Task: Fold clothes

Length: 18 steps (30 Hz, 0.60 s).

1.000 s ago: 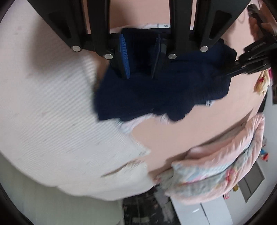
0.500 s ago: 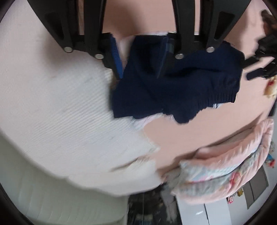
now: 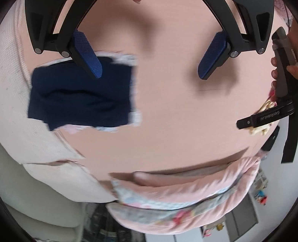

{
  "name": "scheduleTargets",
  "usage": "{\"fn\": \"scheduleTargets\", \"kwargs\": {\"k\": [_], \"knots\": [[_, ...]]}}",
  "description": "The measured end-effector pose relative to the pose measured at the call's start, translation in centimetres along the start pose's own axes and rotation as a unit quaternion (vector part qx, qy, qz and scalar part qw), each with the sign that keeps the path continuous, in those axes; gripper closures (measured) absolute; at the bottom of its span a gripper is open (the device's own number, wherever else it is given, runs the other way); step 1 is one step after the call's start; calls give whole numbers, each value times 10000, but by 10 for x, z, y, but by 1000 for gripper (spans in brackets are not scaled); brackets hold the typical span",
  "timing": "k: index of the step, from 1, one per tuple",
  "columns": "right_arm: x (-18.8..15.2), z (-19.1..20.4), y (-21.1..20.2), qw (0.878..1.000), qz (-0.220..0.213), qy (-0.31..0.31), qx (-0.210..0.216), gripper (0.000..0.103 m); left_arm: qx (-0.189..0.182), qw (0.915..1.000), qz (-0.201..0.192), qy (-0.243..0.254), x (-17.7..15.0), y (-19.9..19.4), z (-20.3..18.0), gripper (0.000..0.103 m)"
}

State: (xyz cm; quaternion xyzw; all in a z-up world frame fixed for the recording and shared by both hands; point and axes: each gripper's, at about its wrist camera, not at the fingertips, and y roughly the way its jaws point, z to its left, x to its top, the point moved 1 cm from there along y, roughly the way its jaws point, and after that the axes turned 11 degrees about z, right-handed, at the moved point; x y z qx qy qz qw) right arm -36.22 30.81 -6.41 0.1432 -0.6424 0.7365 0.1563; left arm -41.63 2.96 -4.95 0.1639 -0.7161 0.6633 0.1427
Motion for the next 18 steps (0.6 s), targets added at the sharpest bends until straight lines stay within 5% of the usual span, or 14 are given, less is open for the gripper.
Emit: {"fn": "scheduleTargets", "kwargs": {"k": [10, 18], "knots": [[-28, 83, -45, 9994, -114, -13, -339, 0, 318, 9993, -112, 134, -44, -48, 48, 13], [-83, 116, -115, 9982, -284, -123, -522, 0, -84, 9979, -589, 248, -118, -145, 52, 13]]}}
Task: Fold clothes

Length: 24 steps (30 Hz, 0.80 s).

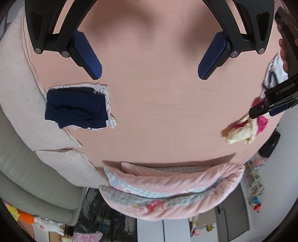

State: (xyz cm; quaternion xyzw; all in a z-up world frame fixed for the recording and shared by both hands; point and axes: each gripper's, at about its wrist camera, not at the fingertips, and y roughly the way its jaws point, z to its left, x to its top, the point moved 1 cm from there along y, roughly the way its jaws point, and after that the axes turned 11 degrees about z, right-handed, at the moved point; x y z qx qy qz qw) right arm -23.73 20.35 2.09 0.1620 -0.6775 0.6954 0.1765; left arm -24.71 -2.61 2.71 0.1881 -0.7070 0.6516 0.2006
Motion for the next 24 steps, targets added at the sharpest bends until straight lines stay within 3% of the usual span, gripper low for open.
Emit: {"fn": "scheduleTargets", "kwargs": {"k": [5, 9, 12, 18, 24], "knots": [[-49, 7, -62, 9995, -289, -106, 98, 0, -303, 9994, -163, -29, -52, -66, -1, 12], [-98, 13, -100, 9989, -427, -133, 134, 0, -134, 9998, -129, -71, -98, -101, -4, 12], [-130, 25, -120, 9985, -470, -248, 93, 0, 79, 10000, 8, -21, -126, -113, -8, 12], [-187, 45, -149, 9969, -598, -510, -32, 0, 83, 9999, 20, -141, -179, -135, -6, 11], [-219, 43, -147, 9977, -501, -447, -11, 0, 157, 9991, 336, -200, -222, -130, -3, 9]]}}
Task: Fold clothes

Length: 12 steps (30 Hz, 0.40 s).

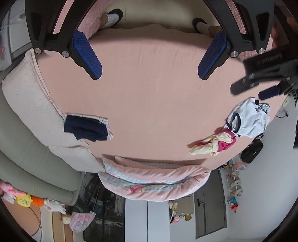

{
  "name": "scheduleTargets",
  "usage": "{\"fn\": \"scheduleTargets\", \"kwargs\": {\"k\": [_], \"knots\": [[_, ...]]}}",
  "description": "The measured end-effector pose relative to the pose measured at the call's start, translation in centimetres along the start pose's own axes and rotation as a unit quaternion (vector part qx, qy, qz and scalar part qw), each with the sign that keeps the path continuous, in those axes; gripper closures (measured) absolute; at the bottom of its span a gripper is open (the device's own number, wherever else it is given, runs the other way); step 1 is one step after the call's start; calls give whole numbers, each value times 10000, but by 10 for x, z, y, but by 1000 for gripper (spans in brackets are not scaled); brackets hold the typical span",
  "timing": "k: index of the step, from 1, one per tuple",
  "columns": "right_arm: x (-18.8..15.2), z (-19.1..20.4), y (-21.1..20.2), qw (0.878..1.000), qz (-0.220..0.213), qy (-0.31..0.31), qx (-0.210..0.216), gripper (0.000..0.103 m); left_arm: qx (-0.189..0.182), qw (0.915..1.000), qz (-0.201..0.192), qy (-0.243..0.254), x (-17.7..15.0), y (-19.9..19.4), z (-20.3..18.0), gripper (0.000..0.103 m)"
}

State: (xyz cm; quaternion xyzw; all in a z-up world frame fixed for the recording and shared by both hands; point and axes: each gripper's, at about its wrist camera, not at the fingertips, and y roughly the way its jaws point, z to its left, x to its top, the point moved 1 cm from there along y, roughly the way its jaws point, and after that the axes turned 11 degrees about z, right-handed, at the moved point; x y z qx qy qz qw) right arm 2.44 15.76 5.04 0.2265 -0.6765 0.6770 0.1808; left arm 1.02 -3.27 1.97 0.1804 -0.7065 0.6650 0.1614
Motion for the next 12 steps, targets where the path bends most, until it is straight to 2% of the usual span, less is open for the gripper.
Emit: {"fn": "scheduleTargets", "kwargs": {"k": [7, 12], "knots": [[-9, -8, 8, 9998, 134, 110, 33, 0, 44, 10000, 60, -14, -14, -4, 0, 9], [-11, -8, 5, 9999, 86, 74, 48, 0, -141, 9999, -59, 15, -17, -10, -4, 9]]}}
